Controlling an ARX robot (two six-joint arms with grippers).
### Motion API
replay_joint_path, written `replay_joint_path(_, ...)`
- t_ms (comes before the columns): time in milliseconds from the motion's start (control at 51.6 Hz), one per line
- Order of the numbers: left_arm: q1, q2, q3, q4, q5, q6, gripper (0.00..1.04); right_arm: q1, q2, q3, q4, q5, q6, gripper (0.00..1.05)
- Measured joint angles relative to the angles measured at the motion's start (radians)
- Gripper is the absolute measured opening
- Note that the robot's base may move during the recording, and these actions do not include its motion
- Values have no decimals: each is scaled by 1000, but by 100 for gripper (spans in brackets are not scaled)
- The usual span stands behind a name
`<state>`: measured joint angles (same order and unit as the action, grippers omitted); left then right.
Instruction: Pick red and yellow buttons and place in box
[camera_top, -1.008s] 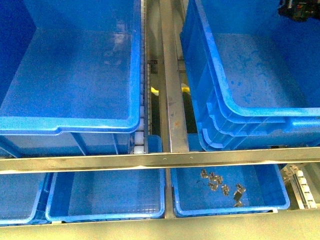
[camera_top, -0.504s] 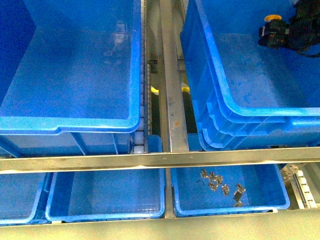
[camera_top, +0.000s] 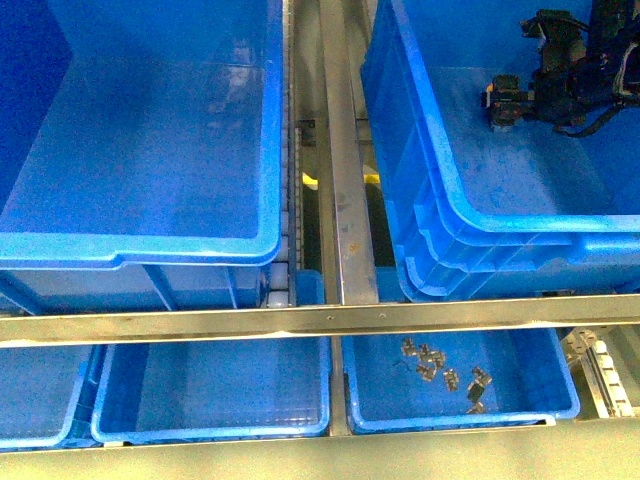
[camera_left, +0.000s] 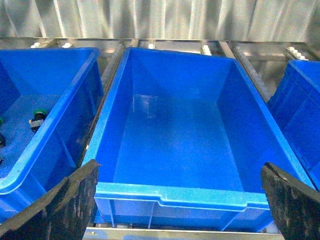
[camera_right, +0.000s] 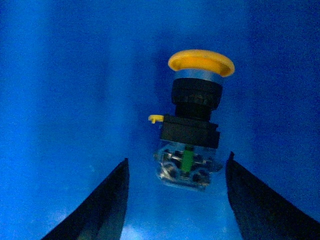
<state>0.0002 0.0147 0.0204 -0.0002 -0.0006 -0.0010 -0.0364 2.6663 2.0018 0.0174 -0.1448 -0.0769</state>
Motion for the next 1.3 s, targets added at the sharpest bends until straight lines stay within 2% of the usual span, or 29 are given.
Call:
replay_joint_path(155, 0, 0, 0, 0, 0, 0, 97, -2, -18, -59, 40, 30, -4, 83)
replay_joint_path(252, 0, 0, 0, 0, 0, 0, 97, -6, -79, -177, 83, 40, -29, 99)
replay_joint_path(368, 0, 0, 0, 0, 0, 0, 97, -10, -201, -338, 179, 47, -115, 98)
replay_joint_path(601, 0, 0, 0, 0, 0, 0, 97, -10, -436, -594, 263, 47, -156, 98)
replay_joint_path(814, 0, 0, 0, 0, 0, 0, 97, -15, -827, -1120, 418, 16, -151, 98)
replay_joint_path(950, 0, 0, 0, 0, 0, 0, 97, -14, -1088, -1325, 406, 10, -125, 98)
replay_joint_path(1066, 0, 0, 0, 0, 0, 0, 97, -6, -1357, -1486, 327, 26, -61, 98)
replay_joint_path(1221, 0, 0, 0, 0, 0, 0, 97, 16, -1702, -1680, 205, 205, 90, 98)
replay_joint_path(1298, 0, 0, 0, 0, 0, 0, 97, 18, -1744, -1704, 219, 213, 129, 97)
